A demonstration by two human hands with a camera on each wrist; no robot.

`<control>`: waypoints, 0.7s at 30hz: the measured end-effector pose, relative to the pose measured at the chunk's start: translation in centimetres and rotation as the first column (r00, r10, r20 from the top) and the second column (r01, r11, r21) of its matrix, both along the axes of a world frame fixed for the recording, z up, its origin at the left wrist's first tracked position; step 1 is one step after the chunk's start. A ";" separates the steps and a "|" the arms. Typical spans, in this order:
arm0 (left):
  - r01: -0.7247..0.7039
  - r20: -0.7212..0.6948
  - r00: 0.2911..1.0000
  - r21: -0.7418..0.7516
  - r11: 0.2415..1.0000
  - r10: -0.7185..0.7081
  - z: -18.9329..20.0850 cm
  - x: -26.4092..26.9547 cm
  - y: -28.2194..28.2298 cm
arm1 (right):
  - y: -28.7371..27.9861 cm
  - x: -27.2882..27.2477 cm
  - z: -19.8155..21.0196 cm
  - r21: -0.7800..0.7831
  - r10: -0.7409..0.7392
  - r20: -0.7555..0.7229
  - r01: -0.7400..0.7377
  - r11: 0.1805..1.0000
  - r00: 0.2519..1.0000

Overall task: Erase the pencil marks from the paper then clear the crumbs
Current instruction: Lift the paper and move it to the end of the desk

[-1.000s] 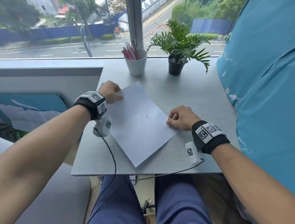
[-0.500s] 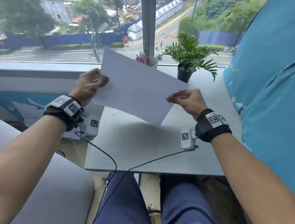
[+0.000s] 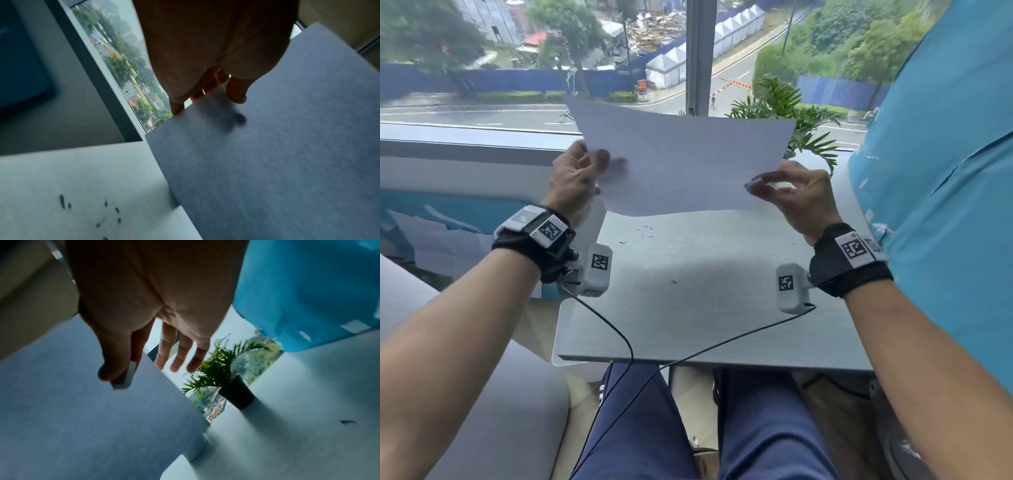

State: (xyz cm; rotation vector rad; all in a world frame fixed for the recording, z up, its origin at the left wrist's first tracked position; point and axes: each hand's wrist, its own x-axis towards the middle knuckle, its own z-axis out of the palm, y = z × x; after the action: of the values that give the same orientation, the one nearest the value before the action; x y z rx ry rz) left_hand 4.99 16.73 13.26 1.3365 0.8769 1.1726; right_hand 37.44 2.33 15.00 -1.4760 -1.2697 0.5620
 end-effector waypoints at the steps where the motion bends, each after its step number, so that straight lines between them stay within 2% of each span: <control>1: 0.000 0.026 1.000 -0.011 1.000 0.000 0.2 0.8 -0.2 | -0.4 0.2 0.2 -0.006 0.006 -0.017 -0.006 1.000 1.000; 4: -0.006 0.055 0.998 -0.043 0.999 0.009 0.2 3.6 -0.6 | -1.6 1.1 0.5 -0.003 -0.083 0.018 0.083 0.997 0.996; 5: -0.020 -0.031 0.999 -0.048 0.999 0.018 0.1 4.6 -0.8 | -1.8 1.8 0.5 0.028 -0.165 0.017 0.164 0.986 0.986; 6: -0.025 -0.204 0.979 -0.038 0.999 0.017 0.0 5.5 -0.9 | -2.0 2.5 0.7 0.061 -0.257 0.005 0.256 0.965 0.967; 7: -0.008 -0.440 0.898 -0.007 1.000 0.004 -0.2 6.3 -1.2 | -2.1 3.4 0.8 0.088 -0.350 -0.013 0.350 0.933 0.937; 8: 0.046 -0.661 0.750 0.046 0.998 -0.005 -0.3 7.1 -1.6 | -2.2 4.1 1.1 0.105 -0.432 -0.023 0.432 0.896 0.902; 9: 0.138 -0.807 0.590 0.095 0.986 -0.005 -0.5 8.0 -2.2 | -2.4 4.6 1.5 0.113 -0.498 -0.017 0.497 0.861 0.867; 10: 0.256 -0.889 0.458 0.118 0.959 -0.013 -0.8 9.3 -3.0 | -2.5 5.1 1.8 0.124 -0.548 0.000 0.544 0.830 0.836; 12: 0.499 -0.961 0.272 0.096 0.861 -0.050 -1.6 12.6 -5.5 | -2.9 5.8 2.3 0.165 -0.615 0.007 0.606 0.778 0.788; 14: 0.689 -0.984 0.146 0.028 0.724 -0.100 -2.8 16.8 -8.7 | -3.1 6.4 2.2 0.189 -0.668 -0.012 0.658 0.729 0.744; 16: 0.832 -0.989 0.021 -0.066 0.551 -0.149 -4.3 21.2 -12.3 | -3.2 7.0 1.9 0.194 -0.700 -0.007 0.688 0.699 0.714; 18: 0.903 -0.982 -0.089 -0.150 0.403 -0.166 -6.0 25.1 -15.3 | -3.6 7.6 1.4 0.196 -0.716 0.021 0.699 0.687 0.698; 20: 0.925 -0.975 -0.177 -0.212 0.316 -0.137 -7.9 27.3 -17.0 | -4.2 8.0 1.0 0.219 -0.727 0.074 0.700 0.680 0.683; 21: 0.930 -0.973 -0.197 -0.223 0.293 -0.116 -8.7 27.5 -17.4 | -4.6 8.2 0.7 0.237 -0.729 0.111 0.695 0.679 0.675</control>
State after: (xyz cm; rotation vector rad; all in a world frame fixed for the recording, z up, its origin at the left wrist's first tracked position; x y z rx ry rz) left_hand 32.47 -0.65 4.55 2.8185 0.2435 -0.6298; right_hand 45.66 -2.28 15.72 -1.7508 -0.7388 -0.2339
